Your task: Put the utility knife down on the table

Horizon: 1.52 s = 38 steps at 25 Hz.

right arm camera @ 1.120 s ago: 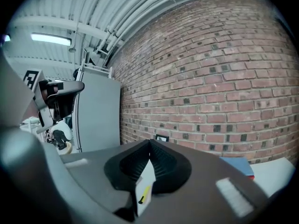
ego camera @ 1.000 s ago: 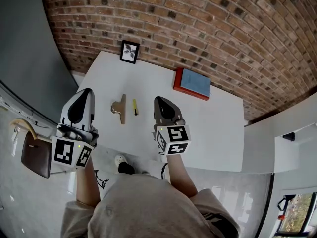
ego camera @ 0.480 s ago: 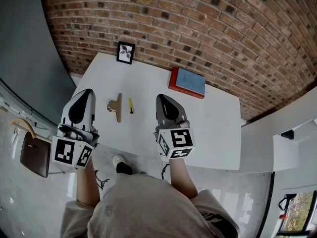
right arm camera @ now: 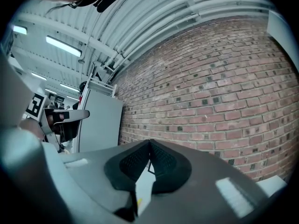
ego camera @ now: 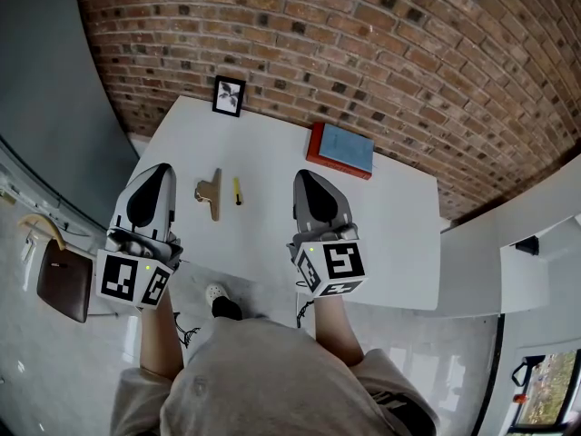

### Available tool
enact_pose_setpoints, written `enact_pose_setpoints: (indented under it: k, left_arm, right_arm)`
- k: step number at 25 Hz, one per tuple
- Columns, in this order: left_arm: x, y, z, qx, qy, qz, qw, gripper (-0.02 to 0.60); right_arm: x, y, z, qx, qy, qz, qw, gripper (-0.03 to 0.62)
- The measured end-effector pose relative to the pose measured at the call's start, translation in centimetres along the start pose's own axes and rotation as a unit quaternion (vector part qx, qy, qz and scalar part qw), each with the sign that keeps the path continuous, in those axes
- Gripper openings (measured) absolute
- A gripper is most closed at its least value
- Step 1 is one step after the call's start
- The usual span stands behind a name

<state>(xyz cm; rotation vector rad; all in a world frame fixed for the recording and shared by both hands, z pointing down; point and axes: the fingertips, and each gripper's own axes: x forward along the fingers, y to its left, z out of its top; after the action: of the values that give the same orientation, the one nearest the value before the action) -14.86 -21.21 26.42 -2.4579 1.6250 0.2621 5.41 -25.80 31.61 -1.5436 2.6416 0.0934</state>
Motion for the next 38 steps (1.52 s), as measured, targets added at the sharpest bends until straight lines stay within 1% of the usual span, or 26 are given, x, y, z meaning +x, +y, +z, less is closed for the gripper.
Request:
enact_pose_setpoints:
  k: [8, 24, 38]
  left_arm:
    - [-0.5, -0.9, 0.2, 0.002, 0.0, -0.001, 1.0, 0.005]
    - [-0.4, -1.8, -0.1, -0.002, 0.004, 0.0, 1.0, 0.005]
    - [0.9, -0.3, -0.8, -0.006, 0.005, -0.004, 1.0, 0.005]
  right_arm:
    - [-1.2, 0.1, 1.1, -0.004, -0.013, 0.003, 1.0, 0.011]
    - [-2.0, -0.5, 1.5, -0.007, -0.02, -0.002, 1.0, 0.011]
    - [-0.3, -0.7, 1.0, -0.001, -0.019, -0.006, 1.0, 0.011]
